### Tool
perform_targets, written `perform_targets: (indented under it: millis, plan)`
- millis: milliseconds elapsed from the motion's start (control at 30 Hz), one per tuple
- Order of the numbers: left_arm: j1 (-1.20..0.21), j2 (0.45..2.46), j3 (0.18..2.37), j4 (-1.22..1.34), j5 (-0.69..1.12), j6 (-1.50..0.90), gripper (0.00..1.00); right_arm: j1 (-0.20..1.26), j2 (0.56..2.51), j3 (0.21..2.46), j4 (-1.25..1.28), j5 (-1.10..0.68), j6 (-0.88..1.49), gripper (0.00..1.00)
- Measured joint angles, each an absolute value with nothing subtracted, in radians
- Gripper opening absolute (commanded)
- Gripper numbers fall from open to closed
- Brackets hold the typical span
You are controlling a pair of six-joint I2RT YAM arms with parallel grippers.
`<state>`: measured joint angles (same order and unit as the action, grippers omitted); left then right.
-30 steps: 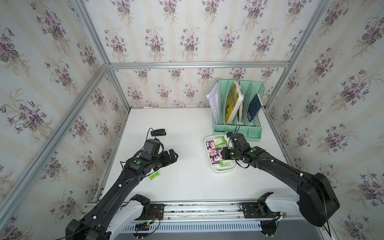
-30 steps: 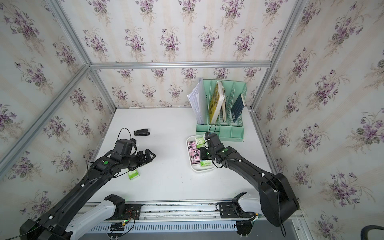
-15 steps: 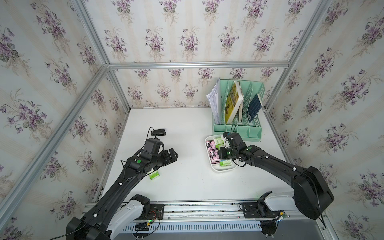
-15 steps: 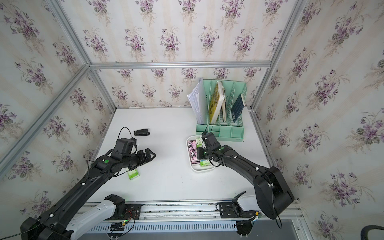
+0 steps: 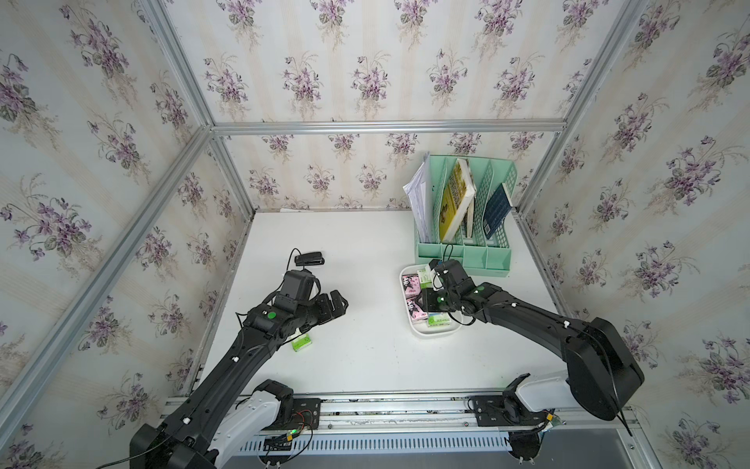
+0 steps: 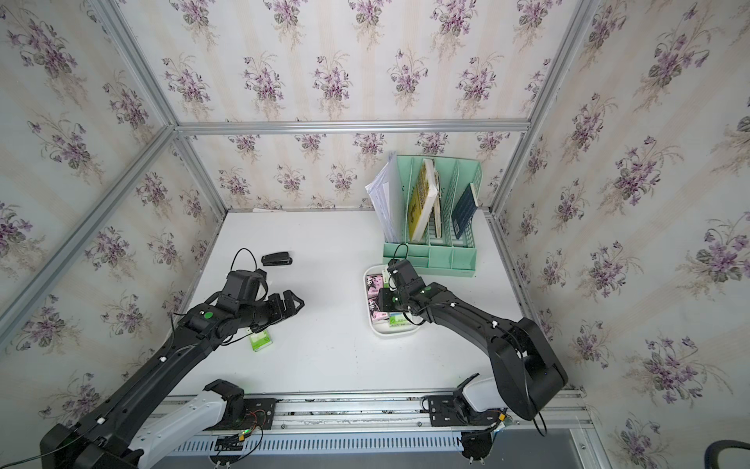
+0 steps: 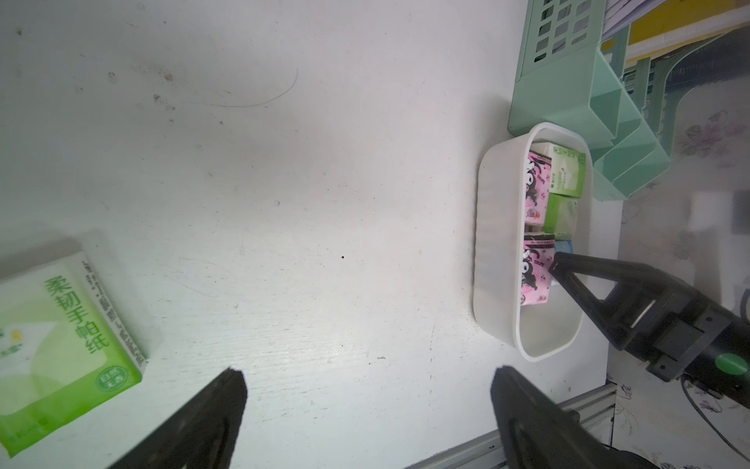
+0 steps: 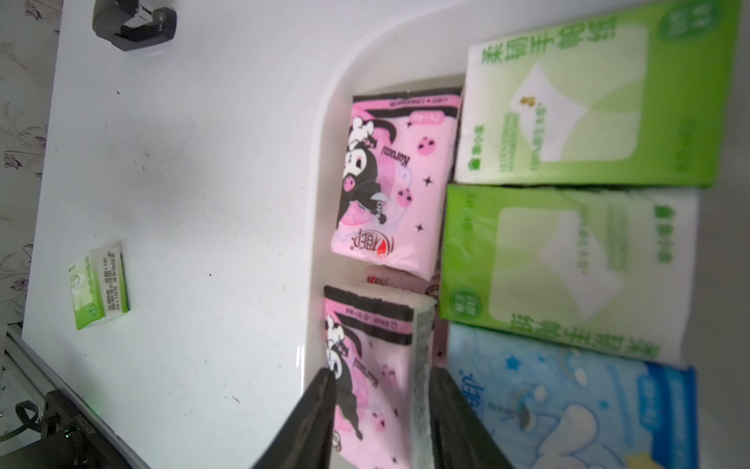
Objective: Put the pocket tissues into the storage box
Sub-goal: Place the pocket tissues in the storage box.
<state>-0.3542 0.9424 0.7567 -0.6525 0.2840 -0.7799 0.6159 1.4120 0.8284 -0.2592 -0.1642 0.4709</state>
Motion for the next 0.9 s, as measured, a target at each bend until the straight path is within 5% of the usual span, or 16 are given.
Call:
perform_targets:
  millis: [167,533,900]
  plan:
    - [-0.354,0.94,0.751,-0.655,0.281,-0.78,0.99,0.617,1.368,0.868,-0.266,-0.147,0.466,0.51]
    - [-0.357,0.945,0.744,-0.648,0.281,-0.781,0.99,0.646,1.187,0.744,-0.427,-0.179,0.414,0.15]
    - [-0.371,0.942,0.754,-0.646,0.27,-0.784,0.99,0.675,1.25,0.705,-0.417,-0.212,0.428,0.1]
